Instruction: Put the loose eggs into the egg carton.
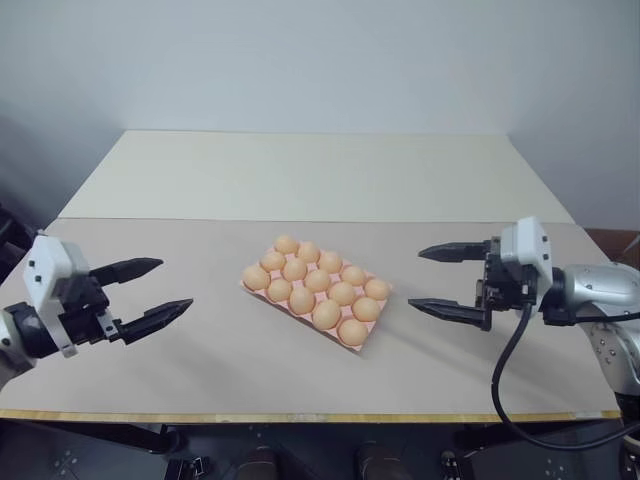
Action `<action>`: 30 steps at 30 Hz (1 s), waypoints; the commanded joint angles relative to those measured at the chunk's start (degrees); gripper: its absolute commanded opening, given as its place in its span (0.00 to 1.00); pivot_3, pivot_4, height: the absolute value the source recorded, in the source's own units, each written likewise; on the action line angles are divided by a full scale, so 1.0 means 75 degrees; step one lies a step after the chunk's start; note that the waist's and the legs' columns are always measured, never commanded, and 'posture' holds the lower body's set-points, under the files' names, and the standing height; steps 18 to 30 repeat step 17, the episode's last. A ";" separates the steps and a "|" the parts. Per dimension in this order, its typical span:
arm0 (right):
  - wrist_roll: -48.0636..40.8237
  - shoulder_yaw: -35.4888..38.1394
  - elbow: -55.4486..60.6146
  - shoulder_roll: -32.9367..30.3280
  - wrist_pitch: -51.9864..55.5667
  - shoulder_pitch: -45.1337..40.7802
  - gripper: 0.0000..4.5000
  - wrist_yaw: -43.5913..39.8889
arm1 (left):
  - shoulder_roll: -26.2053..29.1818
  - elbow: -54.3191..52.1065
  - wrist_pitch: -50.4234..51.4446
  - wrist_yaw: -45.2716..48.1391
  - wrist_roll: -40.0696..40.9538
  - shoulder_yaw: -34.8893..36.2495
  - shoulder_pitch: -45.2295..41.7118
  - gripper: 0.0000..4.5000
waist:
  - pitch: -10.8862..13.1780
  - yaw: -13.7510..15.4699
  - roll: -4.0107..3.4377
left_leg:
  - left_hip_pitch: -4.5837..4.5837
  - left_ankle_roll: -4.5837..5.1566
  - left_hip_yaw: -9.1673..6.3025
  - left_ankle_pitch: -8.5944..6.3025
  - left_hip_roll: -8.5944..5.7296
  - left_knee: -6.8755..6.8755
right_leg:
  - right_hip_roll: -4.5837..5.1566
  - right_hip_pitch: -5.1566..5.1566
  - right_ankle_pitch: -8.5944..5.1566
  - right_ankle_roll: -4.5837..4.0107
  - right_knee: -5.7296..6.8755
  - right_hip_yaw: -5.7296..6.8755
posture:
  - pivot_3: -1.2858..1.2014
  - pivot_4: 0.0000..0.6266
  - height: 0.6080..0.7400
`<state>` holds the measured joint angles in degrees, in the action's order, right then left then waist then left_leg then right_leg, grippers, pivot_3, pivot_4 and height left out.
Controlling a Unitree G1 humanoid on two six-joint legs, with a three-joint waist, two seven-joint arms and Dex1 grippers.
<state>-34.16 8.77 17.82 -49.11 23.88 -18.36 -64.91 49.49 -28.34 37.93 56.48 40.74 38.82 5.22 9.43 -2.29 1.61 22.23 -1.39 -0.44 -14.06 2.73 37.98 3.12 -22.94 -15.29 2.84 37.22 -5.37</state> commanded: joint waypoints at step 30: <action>-0.0027 0.0008 0.0158 0.0048 -0.0103 -0.0073 1.00 0.0162 | 0.0136 -0.0491 0.0175 -0.0622 0.0819 0.0328 0.0156 1.00 | 0.0000 -0.0015 0.0000 | 0.0007 0.0000 0.0003 0.0000 -0.0001 -0.0002 | 0.0000 -0.0009 0.0000 -0.0001 -0.0002 -0.0003 | 0.52 0.24 1.00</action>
